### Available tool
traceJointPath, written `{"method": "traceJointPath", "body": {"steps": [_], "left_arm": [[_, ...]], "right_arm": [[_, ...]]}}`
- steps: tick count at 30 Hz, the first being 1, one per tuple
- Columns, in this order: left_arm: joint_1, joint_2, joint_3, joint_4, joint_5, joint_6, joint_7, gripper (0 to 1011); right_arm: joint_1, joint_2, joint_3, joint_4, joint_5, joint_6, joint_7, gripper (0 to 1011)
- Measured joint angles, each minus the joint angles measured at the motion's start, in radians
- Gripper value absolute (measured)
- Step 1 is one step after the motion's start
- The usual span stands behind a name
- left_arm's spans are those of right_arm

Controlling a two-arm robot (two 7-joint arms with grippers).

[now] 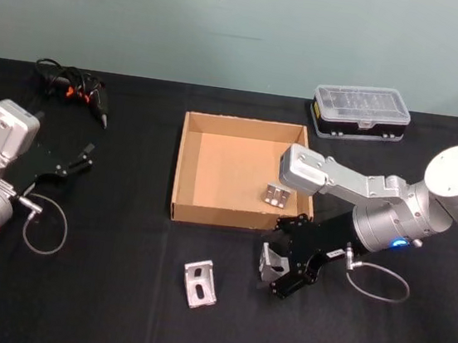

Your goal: Use one hand to pick up the angle iron from the table and place it into the box.

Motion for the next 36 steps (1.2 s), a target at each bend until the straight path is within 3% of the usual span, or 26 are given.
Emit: {"method": "traceJointPath", "body": {"steps": [9,26,36], "left_arm": [[0.0,0.0,0.0,0.0,0.0,0.0,0.0,1000],[0.0,0.0,0.0,0.0,0.0,0.0,0.0,1000],[0.0,0.0,0.0,0.0,0.0,0.0,0.0,1000]], "right_arm": [[-0.001,-0.001,0.0,0.001,0.0,0.001,-0.002,989],[-0.015,-0.004,0.017,-0.007,0.0,0.028,-0.037,501],[-0.029,0.009,0.035,-0.035,0.008,0.029,-0.054,470]]}}
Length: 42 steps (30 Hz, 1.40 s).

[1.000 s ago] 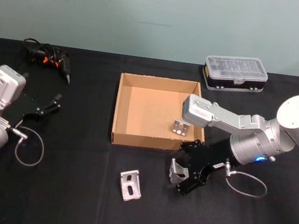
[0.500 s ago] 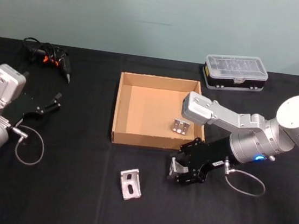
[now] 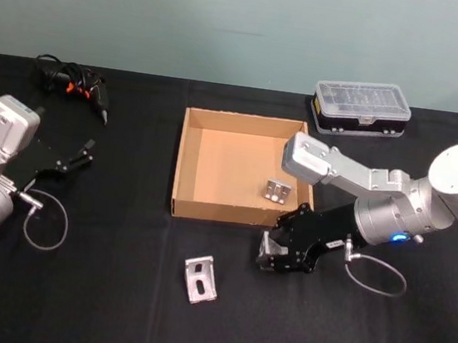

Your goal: Use one hand to pick up the angle iron from the table and place it into the box.

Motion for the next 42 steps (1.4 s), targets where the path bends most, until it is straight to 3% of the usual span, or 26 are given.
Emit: {"method": "traceJointPath", "body": {"steps": [9,16,23,32,42], "left_arm": [[0.0,0.0,0.0,0.0,0.0,0.0,0.0,1000],[0.0,0.0,0.0,0.0,0.0,0.0,0.0,1000],[0.0,0.0,0.0,0.0,0.0,0.0,0.0,1000],[0.0,0.0,0.0,0.0,0.0,0.0,0.0,1000],[0.0,0.0,0.0,0.0,0.0,0.0,0.0,1000]], "right_arm": [[-0.045,0.024,0.087,-0.111,0.055,0.035,-0.105,470],[-0.046,-0.016,0.132,-0.119,0.061,0.051,-0.194,470],[-0.014,-0.095,0.128,-0.027,0.034,0.034,-0.22,470],[0.05,-0.224,0.104,0.171,-0.008,-0.027,-0.216,470],[0.083,-0.293,0.098,0.307,-0.041,-0.067,-0.202,470]]}}
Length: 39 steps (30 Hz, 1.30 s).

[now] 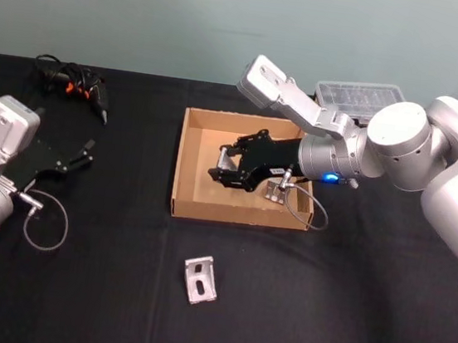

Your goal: Use one hand to pick up the angle iron from the table and place it into the box.

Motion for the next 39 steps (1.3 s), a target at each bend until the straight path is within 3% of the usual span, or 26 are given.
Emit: {"method": "traceJointPath", "body": {"steps": [7,19,32,37,39], "left_arm": [[0.0,0.0,0.0,0.0,0.0,0.0,0.0,1000],[0.0,0.0,0.0,0.0,0.0,0.0,0.0,1000],[0.0,0.0,0.0,0.0,0.0,0.0,0.0,1000],[0.0,0.0,0.0,0.0,0.0,0.0,0.0,1000],[0.0,0.0,0.0,0.0,0.0,0.0,0.0,1000]], "right_arm": [[0.012,-0.028,0.001,0.06,-0.02,-0.016,0.016,470],[0.013,-0.043,0.002,0.09,-0.046,-0.018,0.03,481],[-0.018,-0.01,0.038,0.023,-0.055,-0.005,0.002,869],[-0.047,0.026,0.064,-0.05,-0.046,-0.001,-0.017,997],[-0.062,0.044,0.077,-0.086,-0.038,0.004,-0.024,1002]]}}
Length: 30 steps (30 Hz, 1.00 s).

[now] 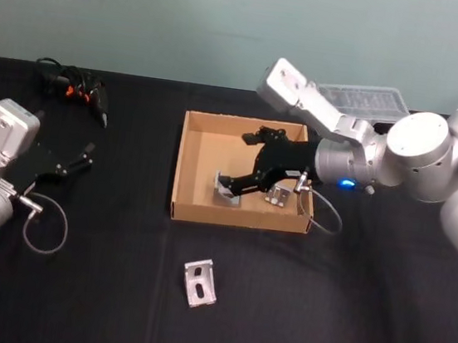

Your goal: Use one hand to pick up the angle iron from the table and place it into the box.

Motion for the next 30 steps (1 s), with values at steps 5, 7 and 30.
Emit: {"method": "traceJointPath", "body": {"steps": [5,7,30], "left_arm": [[0.0,0.0,0.0,0.0,0.0,0.0,0.0,1000],[0.0,0.0,0.0,0.0,0.0,0.0,0.0,1000],[0.0,0.0,0.0,0.0,0.0,0.0,0.0,1000]], "right_arm": [[-0.028,0.032,0.022,-0.07,0.015,0.008,-0.013,1003],[-0.041,0.047,0.032,-0.104,0.021,0.011,-0.02,1002],[-0.056,0.194,-0.026,-0.3,0.125,0.042,0.214,1002]]}}
